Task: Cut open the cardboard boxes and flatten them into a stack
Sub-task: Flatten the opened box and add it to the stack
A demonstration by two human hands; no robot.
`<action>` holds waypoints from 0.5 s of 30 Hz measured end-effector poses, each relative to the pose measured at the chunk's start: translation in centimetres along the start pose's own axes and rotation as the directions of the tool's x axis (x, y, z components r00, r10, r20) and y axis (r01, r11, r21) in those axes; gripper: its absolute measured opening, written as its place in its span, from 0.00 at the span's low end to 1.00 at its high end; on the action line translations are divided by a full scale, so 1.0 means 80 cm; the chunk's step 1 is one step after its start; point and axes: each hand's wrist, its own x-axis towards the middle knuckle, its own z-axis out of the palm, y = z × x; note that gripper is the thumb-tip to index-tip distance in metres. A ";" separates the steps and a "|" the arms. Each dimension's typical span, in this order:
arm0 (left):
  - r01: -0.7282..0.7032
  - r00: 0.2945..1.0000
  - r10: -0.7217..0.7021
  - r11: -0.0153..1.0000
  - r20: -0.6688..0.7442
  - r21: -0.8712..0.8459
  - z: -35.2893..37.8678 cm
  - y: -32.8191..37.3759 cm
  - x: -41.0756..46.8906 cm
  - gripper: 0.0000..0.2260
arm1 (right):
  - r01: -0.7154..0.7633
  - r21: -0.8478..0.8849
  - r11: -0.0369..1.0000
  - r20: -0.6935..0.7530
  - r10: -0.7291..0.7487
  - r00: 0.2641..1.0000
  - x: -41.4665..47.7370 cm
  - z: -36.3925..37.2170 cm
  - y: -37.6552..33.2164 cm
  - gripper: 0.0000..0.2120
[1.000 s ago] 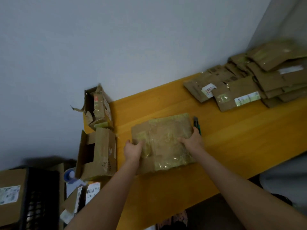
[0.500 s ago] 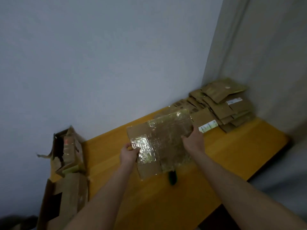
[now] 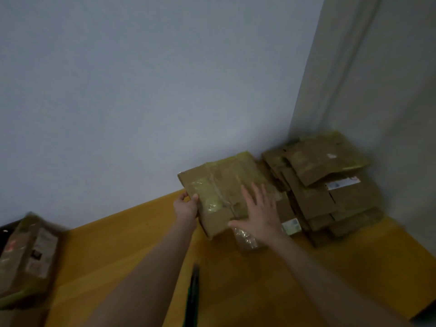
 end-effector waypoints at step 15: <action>-0.155 0.973 -0.034 0.642 0.230 0.751 0.109 -0.027 0.047 0.27 | 0.069 -0.196 0.978 0.402 0.016 0.915 0.109 0.034 0.076 0.44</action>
